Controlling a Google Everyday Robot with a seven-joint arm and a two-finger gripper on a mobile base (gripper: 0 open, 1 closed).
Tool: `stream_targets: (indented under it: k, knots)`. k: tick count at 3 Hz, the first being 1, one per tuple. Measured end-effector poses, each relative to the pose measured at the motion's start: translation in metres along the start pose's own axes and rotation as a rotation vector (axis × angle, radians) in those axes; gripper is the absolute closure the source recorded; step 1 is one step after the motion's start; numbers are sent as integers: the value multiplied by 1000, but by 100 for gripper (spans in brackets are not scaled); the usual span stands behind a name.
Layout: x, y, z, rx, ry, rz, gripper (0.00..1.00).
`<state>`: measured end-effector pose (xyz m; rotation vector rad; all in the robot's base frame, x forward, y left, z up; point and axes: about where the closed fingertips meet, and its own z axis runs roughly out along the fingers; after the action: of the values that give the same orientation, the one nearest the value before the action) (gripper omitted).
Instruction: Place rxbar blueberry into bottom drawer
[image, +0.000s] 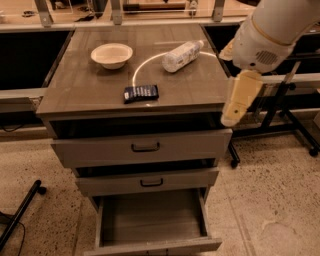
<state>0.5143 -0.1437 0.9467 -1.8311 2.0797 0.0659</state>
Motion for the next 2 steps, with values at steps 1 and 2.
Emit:
stream_targets:
  k: [1,2]
  knots:
    - [-29,-16,15,-21,-6,-64,0]
    - [-65,-29,43,-54,-37,-117,0]
